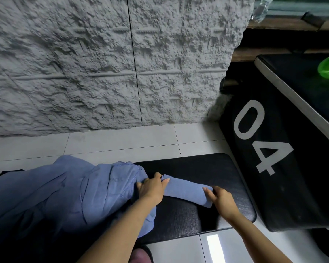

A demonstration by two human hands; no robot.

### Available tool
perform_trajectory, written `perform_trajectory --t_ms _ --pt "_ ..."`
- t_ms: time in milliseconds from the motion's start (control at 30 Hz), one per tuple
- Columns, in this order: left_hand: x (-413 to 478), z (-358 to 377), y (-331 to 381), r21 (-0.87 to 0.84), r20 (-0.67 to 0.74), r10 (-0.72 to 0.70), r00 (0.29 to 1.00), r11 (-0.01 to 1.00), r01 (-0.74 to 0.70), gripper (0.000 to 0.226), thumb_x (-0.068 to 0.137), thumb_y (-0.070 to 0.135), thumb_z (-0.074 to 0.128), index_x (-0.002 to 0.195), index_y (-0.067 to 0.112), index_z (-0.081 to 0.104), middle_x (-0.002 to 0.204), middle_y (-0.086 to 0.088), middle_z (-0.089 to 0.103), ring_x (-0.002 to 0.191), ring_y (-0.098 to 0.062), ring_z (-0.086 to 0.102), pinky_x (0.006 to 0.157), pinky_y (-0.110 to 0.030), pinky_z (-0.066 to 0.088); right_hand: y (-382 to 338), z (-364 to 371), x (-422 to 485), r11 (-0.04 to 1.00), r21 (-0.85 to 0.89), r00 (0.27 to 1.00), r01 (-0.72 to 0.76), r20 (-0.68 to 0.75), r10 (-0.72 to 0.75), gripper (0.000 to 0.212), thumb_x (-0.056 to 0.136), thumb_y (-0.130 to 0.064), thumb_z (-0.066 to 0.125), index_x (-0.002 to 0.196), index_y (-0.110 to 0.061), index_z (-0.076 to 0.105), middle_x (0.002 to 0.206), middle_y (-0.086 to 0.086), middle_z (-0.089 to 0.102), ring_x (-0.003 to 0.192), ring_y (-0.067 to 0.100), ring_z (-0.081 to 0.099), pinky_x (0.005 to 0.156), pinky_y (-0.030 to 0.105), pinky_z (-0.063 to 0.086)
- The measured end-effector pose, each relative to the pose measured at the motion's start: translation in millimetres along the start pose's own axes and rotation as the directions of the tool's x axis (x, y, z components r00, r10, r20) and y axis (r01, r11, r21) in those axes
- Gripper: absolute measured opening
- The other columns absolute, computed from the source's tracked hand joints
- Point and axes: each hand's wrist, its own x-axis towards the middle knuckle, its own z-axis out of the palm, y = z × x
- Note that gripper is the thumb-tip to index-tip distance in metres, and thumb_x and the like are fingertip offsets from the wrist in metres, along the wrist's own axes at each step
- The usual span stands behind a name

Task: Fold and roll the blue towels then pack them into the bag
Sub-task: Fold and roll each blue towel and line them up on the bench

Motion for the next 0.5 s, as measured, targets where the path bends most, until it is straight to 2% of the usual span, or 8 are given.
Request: perform_trajectory --t_ms 100,167,200,267,300,367,433,500 --pt "6 6 4 -0.064 -0.163 -0.002 0.987 0.998 -0.009 0.031 0.096 0.048 0.035 0.107 0.021 0.046 0.107 0.001 0.058 0.106 -0.023 0.051 0.093 -0.039 0.036 -5 0 2 0.998 -0.066 0.996 -0.009 -0.088 0.003 0.034 0.091 -0.037 0.057 0.067 -0.015 0.047 0.067 -0.003 0.051 0.071 0.02 0.049 0.055 0.028 0.035" --pt "5 9 5 -0.064 -0.362 0.112 0.925 0.987 -0.144 0.012 0.091 0.032 0.055 0.098 0.023 0.051 0.101 0.005 0.052 0.098 -0.02 0.048 0.083 -0.033 0.041 -7 2 -1 0.974 -0.187 0.964 0.13 -0.207 -0.169 0.01 0.091 -0.03 0.059 0.088 -0.02 0.059 0.089 -0.007 0.054 0.088 0.019 0.047 0.062 0.027 0.036" --pt "4 12 5 -0.012 -0.395 0.212 0.894 0.972 -0.236 0.014 0.084 0.019 0.063 0.09 0.024 0.052 0.097 0.006 0.051 0.091 -0.018 0.049 0.076 -0.03 0.043 -8 4 -4 0.932 -0.271 0.929 0.24 -0.213 -0.302 0.011 0.09 -0.024 0.058 0.101 -0.022 0.061 0.1 -0.009 0.054 0.093 0.015 0.045 0.066 0.025 0.038" --pt "2 19 1 0.099 -0.389 0.396 0.832 0.915 -0.39 0.031 0.067 0.003 0.07 0.081 0.026 0.053 0.089 0.009 0.052 0.081 -0.014 0.05 0.068 -0.026 0.043 -6 7 -6 0.792 -0.393 0.829 0.467 -0.117 -0.547 0.025 0.086 -0.019 0.052 0.109 -0.024 0.063 0.108 -0.011 0.055 0.095 0.011 0.046 0.071 0.021 0.042" --pt "0 20 -2 0.136 -0.373 0.459 0.806 0.887 -0.442 0.032 0.065 0.005 0.074 0.081 0.026 0.056 0.089 0.01 0.054 0.079 -0.013 0.051 0.067 -0.025 0.044 -5 6 -8 0.739 -0.415 0.789 0.531 -0.077 -0.61 0.029 0.084 -0.02 0.051 0.111 -0.024 0.063 0.109 -0.013 0.055 0.096 0.011 0.048 0.074 0.019 0.043" --pt "-4 23 -9 0.195 -0.352 0.544 0.762 0.839 -0.509 0.033 0.064 0.026 0.083 0.09 0.024 0.063 0.093 0.011 0.06 0.084 -0.012 0.053 0.069 -0.025 0.049 -3 5 -11 0.703 -0.42 0.762 0.574 -0.039 -0.647 0.032 0.09 -0.029 0.047 0.119 -0.025 0.059 0.116 -0.014 0.053 0.104 0.01 0.05 0.08 0.018 0.047" --pt "-6 25 -16 0.24 -0.251 0.58 0.775 0.813 -0.53 0.062 0.053 0.043 0.086 0.107 0.023 0.063 0.104 0.009 0.063 0.094 -0.012 0.049 0.076 -0.024 0.052 3 4 -13 0.675 -0.454 0.774 0.581 0.052 -0.631 0.045 0.095 -0.046 0.042 0.136 -0.028 0.046 0.13 -0.011 0.05 0.111 0.012 0.049 0.087 0.023 0.05" --pt "-7 28 -18 0.309 -0.192 0.576 0.795 0.804 -0.508 0.087 0.049 0.034 0.09 0.126 0.024 0.051 0.116 0.003 0.062 0.104 -0.016 0.05 0.082 -0.027 0.053 5 6 -13 0.6 -0.56 0.787 0.571 0.165 -0.594 0.061 0.092 -0.058 0.038 0.147 -0.032 0.029 0.144 -0.005 0.042 0.114 0.017 0.05 0.091 0.028 0.05"
